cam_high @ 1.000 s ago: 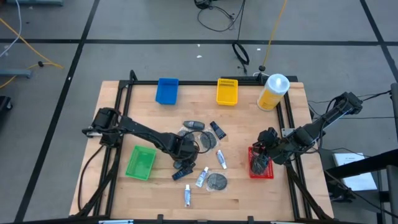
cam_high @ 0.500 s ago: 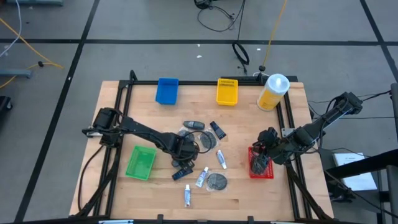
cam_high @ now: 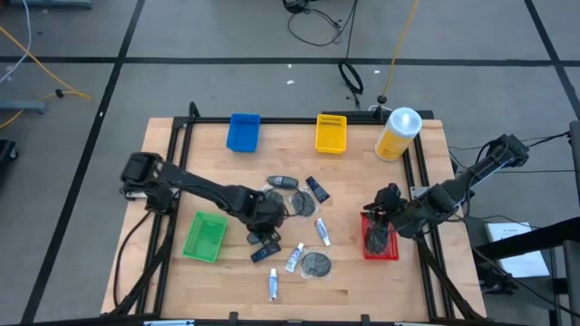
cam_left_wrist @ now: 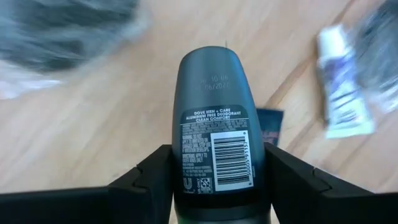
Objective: Pick & Place Travel size toiletries
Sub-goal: Put the deodorant into the green basket
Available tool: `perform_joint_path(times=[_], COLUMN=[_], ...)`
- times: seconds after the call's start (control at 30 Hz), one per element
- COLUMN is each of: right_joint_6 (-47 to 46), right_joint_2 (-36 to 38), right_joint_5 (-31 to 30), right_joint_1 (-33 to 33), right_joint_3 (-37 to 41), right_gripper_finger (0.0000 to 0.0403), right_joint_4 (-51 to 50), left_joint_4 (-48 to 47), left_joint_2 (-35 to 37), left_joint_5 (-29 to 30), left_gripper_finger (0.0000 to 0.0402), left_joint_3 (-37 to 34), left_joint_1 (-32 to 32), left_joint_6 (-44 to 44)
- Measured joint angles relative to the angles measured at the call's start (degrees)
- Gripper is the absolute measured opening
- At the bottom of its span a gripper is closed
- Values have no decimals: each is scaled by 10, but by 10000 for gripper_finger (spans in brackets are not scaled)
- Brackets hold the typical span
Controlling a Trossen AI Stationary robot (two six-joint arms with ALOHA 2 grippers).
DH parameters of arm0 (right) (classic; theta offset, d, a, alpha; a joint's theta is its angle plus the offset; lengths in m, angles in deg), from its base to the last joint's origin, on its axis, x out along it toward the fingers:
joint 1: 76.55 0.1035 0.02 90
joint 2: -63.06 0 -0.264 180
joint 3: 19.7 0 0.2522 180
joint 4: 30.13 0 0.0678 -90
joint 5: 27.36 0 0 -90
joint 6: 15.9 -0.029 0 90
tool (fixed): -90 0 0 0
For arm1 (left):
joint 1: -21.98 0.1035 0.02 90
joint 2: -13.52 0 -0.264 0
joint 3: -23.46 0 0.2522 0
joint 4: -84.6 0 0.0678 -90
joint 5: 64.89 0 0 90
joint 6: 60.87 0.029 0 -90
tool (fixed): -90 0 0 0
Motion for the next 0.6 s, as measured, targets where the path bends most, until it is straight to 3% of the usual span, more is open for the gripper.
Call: perform_joint_path(times=[0.33, 0.6], right_joint_6=[113, 195], right_joint_2=[0, -15], right_joint_5=[2, 4], right_joint_1=[-71, -116], right_joint_3=[0, 0], right_gripper_finger=[93, 93], right_joint_4=[106, 182], left_joint_4=[-112, -267], left_joint_2=[145, 163], left_joint_5=[77, 92], left_gripper_finger=[194, 201], left_joint_3=[0, -1], left_joint_1=[-30, -108], left_joint_6=[-121, -235])
